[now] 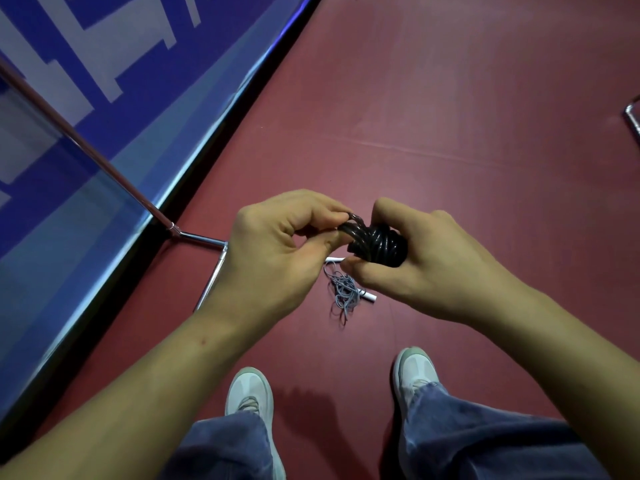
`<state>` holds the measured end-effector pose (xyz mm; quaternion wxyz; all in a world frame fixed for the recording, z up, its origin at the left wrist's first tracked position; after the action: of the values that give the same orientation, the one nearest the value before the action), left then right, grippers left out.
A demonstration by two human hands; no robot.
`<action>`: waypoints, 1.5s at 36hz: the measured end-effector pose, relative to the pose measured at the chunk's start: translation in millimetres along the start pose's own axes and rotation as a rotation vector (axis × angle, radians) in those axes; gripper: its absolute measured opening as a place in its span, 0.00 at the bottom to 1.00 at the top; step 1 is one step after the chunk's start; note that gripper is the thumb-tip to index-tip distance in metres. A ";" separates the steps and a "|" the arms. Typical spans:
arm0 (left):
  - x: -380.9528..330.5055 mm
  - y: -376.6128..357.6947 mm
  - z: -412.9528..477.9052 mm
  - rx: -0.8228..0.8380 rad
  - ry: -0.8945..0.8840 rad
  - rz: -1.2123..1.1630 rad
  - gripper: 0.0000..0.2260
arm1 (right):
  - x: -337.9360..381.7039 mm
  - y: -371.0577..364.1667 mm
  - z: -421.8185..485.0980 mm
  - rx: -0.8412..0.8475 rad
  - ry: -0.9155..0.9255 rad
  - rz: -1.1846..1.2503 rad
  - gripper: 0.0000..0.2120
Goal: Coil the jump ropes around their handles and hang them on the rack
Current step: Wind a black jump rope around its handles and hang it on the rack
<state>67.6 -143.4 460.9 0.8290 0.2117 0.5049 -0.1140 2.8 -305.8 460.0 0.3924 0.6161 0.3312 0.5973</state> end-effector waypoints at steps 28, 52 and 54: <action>19.1 -1.1 -3.9 0.481 0.774 -0.258 0.10 | 5.1 -14.7 -1.4 0.249 0.103 -0.368 0.23; -3.5 -1.8 19.6 -0.103 0.356 -0.401 0.08 | 13.9 -28.1 -7.8 0.553 -0.062 0.550 0.12; -2.1 -1.3 20.4 -0.095 0.367 -0.425 0.08 | 12.3 -28.5 -7.6 0.557 -0.073 0.567 0.13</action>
<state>82.2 -154.1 470.7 0.6903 0.0789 0.6843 -0.2212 -2.2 -280.9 440.6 0.0415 0.7868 0.2831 0.5469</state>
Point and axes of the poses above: each hand's wrist, its own z-axis towards the middle knuckle, its own y-axis out of the back of the hand, x = y × z, the point moved 4 cm from there along z, towards the middle knuckle, and after that the axes turned 9 degrees about -z, right-handed, at the moved point
